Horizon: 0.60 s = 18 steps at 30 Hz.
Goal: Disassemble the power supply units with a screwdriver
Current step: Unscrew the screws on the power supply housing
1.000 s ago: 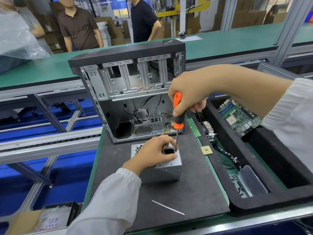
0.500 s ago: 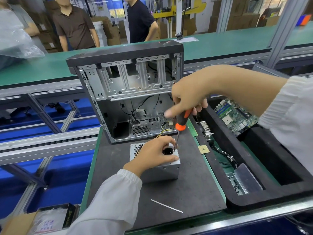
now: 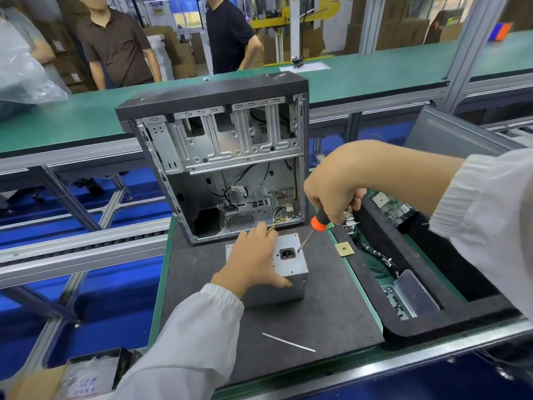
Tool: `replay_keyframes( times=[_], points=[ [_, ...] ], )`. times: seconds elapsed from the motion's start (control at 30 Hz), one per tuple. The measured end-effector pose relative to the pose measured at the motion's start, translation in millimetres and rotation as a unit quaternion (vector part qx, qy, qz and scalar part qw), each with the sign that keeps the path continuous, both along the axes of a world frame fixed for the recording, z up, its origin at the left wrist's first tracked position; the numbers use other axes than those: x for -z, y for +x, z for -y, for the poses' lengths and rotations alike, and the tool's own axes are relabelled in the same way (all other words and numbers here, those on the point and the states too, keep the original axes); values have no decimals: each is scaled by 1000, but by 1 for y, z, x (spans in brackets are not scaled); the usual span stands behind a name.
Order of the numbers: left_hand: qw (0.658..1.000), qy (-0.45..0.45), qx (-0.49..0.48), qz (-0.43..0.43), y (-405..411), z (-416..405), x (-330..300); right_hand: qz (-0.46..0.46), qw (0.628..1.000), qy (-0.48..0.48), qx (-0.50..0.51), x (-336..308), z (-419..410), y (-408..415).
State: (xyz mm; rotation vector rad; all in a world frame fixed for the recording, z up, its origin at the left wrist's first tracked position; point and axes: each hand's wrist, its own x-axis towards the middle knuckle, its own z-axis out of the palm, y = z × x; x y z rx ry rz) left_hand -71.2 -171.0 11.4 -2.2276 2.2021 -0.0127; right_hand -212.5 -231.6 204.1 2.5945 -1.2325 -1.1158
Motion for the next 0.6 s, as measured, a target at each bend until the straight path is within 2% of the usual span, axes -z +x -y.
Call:
replay_keyframes(
  times=[0.1,0.23,0.4,0.6],
  points=[
    [1000,-27,-7,6,-5,-4,4,-11,1000,6,-22,3,4,-5],
    [994,-100,-30,-5,-11,-15,9,25,999,24,-30,8,7,-10],
    [980,-191,-62,2,-21,-33,14,-9,988,152,29,19,6,-25],
    [964,-241,-114,7,-20,-44,19,8,985,165,-54,69,-11,-53]
  ],
)
